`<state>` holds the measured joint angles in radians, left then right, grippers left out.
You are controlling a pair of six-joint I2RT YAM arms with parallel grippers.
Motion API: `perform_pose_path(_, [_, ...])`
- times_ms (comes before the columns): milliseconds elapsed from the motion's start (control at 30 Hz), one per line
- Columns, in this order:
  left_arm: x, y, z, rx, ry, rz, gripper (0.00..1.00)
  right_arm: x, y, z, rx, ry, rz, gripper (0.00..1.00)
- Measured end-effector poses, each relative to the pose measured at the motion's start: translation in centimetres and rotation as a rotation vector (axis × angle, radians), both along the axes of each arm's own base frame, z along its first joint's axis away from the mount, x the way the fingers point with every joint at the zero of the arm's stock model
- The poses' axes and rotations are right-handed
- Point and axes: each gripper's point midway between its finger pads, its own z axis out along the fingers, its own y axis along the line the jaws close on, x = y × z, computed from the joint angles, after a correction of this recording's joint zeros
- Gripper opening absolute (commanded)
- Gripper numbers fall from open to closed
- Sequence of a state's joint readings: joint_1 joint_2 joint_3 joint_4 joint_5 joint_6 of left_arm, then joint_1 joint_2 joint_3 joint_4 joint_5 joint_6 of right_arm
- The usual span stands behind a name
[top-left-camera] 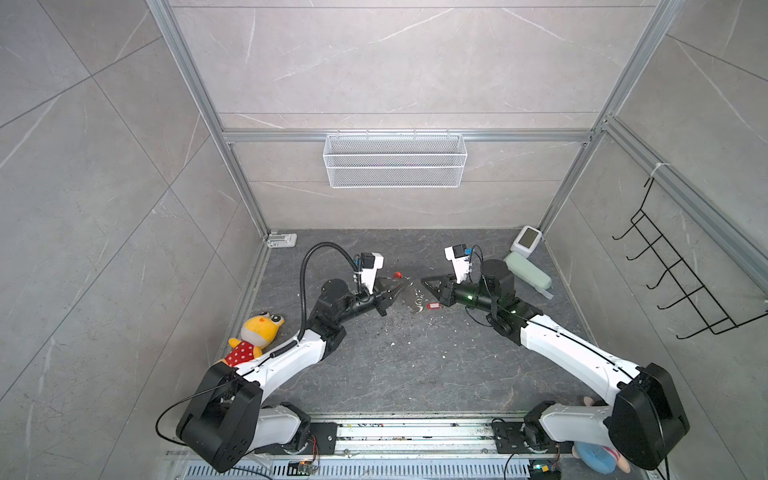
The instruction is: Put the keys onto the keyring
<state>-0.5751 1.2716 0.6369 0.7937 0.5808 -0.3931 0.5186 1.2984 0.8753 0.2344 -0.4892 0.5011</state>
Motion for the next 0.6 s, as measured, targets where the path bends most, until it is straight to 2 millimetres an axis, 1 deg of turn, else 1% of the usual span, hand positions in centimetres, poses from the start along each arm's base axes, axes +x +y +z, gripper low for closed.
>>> perform_pose_path(100, [-1.2,-0.2,-0.1,0.037,-0.099,-0.021,0.00,-0.1,0.1,0.1,0.006,0.003,0.008,0.15])
perform_pose_path(200, [-1.3,-0.1,0.6,0.039,-0.169,-0.015,0.00,-0.3,0.4,0.5,0.033,0.011,0.024,0.13])
perform_pose_path(267, [-1.3,-0.1,0.8,0.036,-0.193,-0.014,0.00,-0.4,0.5,0.7,0.056,0.012,0.031,0.13])
perform_pose_path(467, [-1.4,-0.1,1.3,0.028,-0.231,-0.012,0.00,-0.9,0.7,0.1,0.100,0.045,0.047,0.12])
perform_pose_path(600, [-1.4,-0.1,1.4,0.027,-0.233,-0.011,0.00,-1.2,1.5,0.4,0.129,0.047,0.070,0.12])
